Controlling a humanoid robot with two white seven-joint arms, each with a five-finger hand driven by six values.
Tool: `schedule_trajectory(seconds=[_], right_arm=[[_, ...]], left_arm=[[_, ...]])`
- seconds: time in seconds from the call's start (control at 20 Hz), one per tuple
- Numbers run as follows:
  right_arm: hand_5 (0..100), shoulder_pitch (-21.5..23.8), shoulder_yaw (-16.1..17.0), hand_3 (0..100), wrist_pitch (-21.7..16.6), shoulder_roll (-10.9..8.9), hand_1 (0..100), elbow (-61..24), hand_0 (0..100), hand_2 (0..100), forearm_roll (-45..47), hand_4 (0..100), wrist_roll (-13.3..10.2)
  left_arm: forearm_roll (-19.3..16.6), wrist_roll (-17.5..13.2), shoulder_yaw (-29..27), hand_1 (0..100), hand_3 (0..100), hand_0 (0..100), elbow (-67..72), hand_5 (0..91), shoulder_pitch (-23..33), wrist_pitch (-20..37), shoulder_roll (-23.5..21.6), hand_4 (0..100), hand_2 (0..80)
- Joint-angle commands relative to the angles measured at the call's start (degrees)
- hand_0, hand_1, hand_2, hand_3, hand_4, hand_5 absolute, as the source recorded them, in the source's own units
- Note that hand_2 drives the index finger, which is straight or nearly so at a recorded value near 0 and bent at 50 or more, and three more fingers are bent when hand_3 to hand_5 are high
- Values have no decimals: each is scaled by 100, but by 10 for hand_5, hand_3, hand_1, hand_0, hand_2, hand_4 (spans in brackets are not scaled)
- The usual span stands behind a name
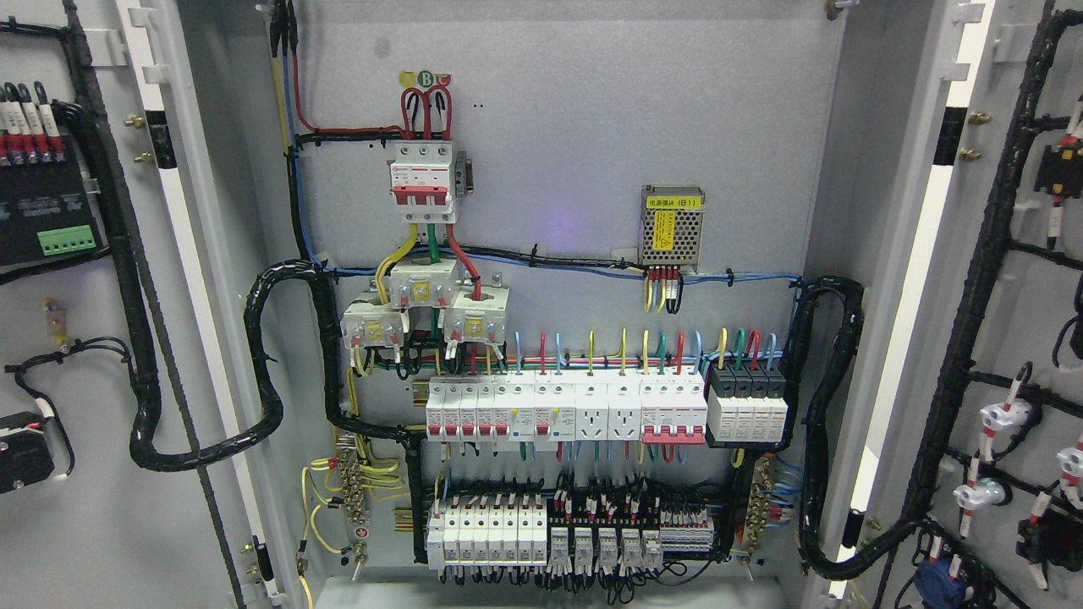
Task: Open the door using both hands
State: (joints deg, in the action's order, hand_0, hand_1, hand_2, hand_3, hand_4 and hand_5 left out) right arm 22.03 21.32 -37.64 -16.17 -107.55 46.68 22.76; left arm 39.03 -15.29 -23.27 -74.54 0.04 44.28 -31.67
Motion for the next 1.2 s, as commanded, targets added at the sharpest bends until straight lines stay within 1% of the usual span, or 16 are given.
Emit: schedule_trajectory(seconds=[0.0,0.15,0.25,0.35,0.45,0.55,0.65,0.75,0.9,1.0,1.15], right_arm=[[0,12,82,0,-7,0,389,59,120,0,16,0,0],[0,12,74,0,-7,0,389,59,120,0,16,0,0],[0,12,65,0,-7,0,389,41,120,0,16,0,0],[0,21,12,0,-15,-9,389,32,120,0,16,0,9],[0,30,-49,0,-76,-35,389,15,120,0,16,0,9],[0,47,-207,0,-147,-79,389,-20,120,0,16,0,17],[0,39,-383,0,-182,-88,389,-91,120,0,34,0,17],[0,39,-541,0,-191,-158,389,-143,120,0,34,0,17],[0,21,-761,0,-235,-220,389,-152,120,0,34,0,35],[0,21,-831,0,-261,-246,389,-161,120,0,34,0,44],[0,21,-1068,0,-375,-352,389,-258,120,0,34,0,61]], left_arm=[[-18,-9,297,389,0,120,-578,0,171,555,258,0,0],[-36,-9,533,389,0,120,-1035,0,382,555,390,0,0],[-106,-9,683,389,0,120,-1281,0,496,555,574,0,0],[-298,-9,823,389,0,120,-1554,0,549,555,749,0,0],[-474,-9,903,389,0,120,-1800,0,733,555,908,0,0],[-615,-1,1069,389,0,120,-2028,0,804,555,996,0,0],[-834,-1,1166,389,0,120,-2248,0,848,546,1110,0,0],[-1115,-1,1211,389,0,120,-2450,0,866,503,1355,0,0],[-1572,-1,1360,389,0,120,-2872,0,962,178,1865,0,0],[-1854,-1,1535,389,0,120,-3022,0,1190,133,2164,0,0],[-2346,-9,1799,389,0,120,-3075,0,1401,133,2621,0,0]])
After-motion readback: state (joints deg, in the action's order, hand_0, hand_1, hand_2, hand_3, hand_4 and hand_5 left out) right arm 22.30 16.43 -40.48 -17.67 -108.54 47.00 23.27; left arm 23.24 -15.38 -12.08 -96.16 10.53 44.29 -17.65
